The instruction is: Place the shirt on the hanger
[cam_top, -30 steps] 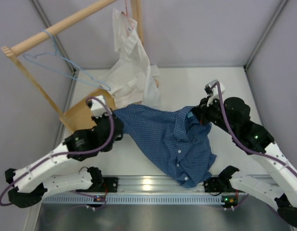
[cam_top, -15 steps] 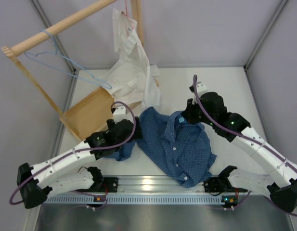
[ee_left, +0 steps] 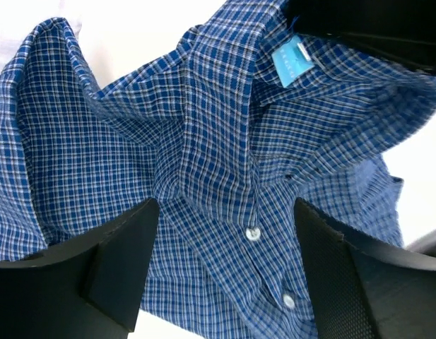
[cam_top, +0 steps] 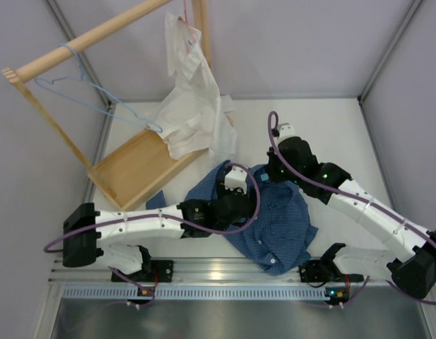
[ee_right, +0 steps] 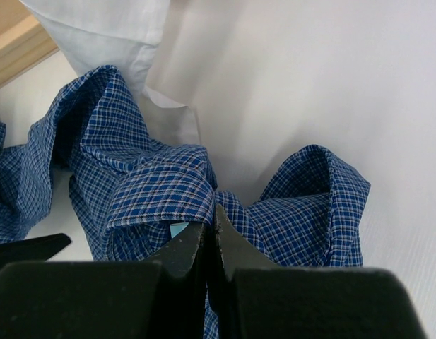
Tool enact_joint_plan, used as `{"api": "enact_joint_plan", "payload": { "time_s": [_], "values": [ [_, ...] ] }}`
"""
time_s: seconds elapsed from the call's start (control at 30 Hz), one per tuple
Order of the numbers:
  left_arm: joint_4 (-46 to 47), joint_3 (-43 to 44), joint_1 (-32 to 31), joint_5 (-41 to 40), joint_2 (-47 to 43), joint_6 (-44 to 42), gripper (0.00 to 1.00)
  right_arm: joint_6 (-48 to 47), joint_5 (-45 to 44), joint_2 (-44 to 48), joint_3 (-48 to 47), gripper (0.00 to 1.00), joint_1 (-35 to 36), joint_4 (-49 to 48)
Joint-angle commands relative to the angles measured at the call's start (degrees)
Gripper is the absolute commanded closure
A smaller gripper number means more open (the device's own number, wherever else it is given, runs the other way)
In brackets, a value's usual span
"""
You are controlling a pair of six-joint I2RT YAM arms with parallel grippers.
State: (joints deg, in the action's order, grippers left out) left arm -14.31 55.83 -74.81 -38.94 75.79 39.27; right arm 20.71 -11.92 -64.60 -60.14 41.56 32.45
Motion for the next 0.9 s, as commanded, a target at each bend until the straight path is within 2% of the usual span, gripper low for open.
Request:
{"api": "enact_joint_plan", "payload": {
  "time_s": [0.0,0.07,0.17,0.33,0.4,0.53,0.7,0.77,0.8,0.83,0.87],
  "values": [
    [5.9,3.3,0.1,-4.4,3.3,-2.0,0.28,0.3,-0.7,-0.6,-3.6,1.00,1.1,-0.6],
    [6.7,3.4,0.4,-4.7,4.3,-2.0,0.39,0.2,-0.3,-0.9,-3.8,1.00,1.2,-0.6],
    [7.7,3.3,1.7,-3.8,5.9,-1.5,0.51,0.2,0.0,-1.0,-4.0,1.00,1.5,-0.6],
    [10.3,2.6,3.3,-2.7,8.3,-1.2,0.52,0.3,0.1,-1.1,-4.3,1.00,1.5,-0.6],
    [10.9,2.4,4.1,-1.9,8.8,-0.8,0.48,0.3,0.8,-1.2,-4.2,1.00,1.6,-1.1],
    [13.0,0.9,5.0,-1.1,9.1,-0.9,0.45,0.4,2.0,-1.3,-3.8,1.00,1.9,-1.6],
    [16.3,-1.0,5.9,-0.6,7.4,-1.7,0.47,0.6,4.2,-1.1,-3.1,1.00,1.7,-2.6],
    [17.0,-2.0,6.3,-0.3,6.7,-2.3,0.63,0.5,4.6,-1.1,-3.1,1.00,1.8,-2.9],
    [17.1,-2.3,6.6,-0.3,6.2,-2.3,0.74,0.6,5.1,-1.1,-3.1,1.00,1.8,-2.9],
    [16.9,-2.6,6.8,-0.4,6.0,-2.0,0.92,0.6,5.2,-1.1,-3.3,1.00,1.8,-3.0],
    [16.6,-3.4,7.3,-0.7,5.6,-1.7,1.00,0.6,5.9,-1.1,-3.3,1.00,1.7,-3.2]
  ]
}}
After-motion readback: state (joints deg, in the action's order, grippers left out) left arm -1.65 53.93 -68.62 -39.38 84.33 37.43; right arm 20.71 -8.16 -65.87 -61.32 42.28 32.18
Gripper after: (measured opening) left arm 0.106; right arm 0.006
